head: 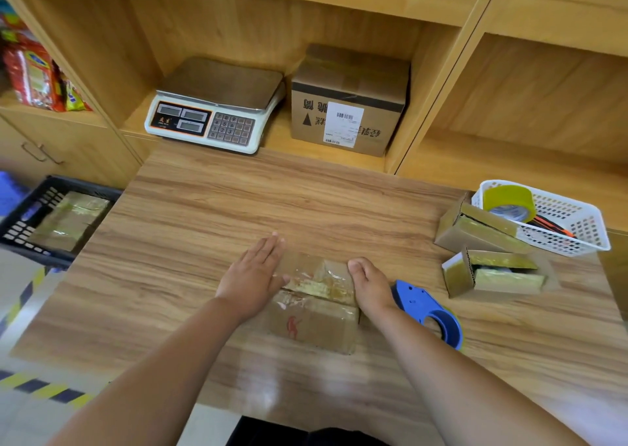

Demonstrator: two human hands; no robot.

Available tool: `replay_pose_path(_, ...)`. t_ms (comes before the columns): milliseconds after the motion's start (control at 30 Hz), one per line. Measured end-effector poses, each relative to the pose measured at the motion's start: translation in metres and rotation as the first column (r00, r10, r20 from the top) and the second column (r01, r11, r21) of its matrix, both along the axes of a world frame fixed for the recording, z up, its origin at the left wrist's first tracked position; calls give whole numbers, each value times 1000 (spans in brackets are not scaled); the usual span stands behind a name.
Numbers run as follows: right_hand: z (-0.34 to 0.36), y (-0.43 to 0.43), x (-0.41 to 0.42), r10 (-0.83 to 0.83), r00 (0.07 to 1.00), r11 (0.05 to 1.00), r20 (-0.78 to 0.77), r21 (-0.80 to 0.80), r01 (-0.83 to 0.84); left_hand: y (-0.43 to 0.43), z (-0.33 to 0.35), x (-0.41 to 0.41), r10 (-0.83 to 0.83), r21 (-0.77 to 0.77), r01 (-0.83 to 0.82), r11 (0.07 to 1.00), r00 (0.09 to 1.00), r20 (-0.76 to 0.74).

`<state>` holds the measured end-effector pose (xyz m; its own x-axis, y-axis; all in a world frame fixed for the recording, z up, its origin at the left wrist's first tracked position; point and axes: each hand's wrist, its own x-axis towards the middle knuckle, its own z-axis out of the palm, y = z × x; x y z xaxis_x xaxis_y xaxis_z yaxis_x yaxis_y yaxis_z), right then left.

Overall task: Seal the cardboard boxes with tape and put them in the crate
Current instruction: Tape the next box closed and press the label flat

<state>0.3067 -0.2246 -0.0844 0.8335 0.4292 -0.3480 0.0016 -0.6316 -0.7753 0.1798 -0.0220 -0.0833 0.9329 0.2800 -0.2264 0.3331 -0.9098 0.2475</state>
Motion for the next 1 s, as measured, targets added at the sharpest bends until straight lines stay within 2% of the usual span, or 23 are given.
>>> replay_pose_path(100,1,-12,1,48,999,997,24,-61,-46,3,-5,-6,131,-240,-107,965,987,88)
replay_pose_path(200,3,-21,0,137,983,985,125,-119,-122,-2,-7,-4,215,-363,-142,921,962,168)
replay_pose_path(300,9,-33,-4,106,961,987,257,-144,-70,-2,-7,-5,274,-440,-163,883,940,202)
replay_pose_path(433,14,-64,-13,86,815,978,573,-203,39,-4,-4,-5,332,-485,-184,855,912,239)
replay_pose_path(500,13,-83,-18,89,769,961,632,-258,100,-5,-4,-5,358,-511,-192,838,900,249)
replay_pose_path(667,3,-109,-32,83,842,881,533,-434,189,-7,-2,-7,439,-573,-237,785,864,244)
replay_pose_path(833,5,-108,-35,-21,937,779,349,-582,234,-5,-4,-8,465,-615,-242,751,855,231)
replay_pose_path(933,8,-106,-34,-24,958,741,285,-638,208,-3,-8,-9,543,-672,-284,684,813,210)
replay_pose_path(1000,11,-105,-33,-43,963,747,265,-632,207,-3,-10,-11,607,-731,-324,600,780,152)
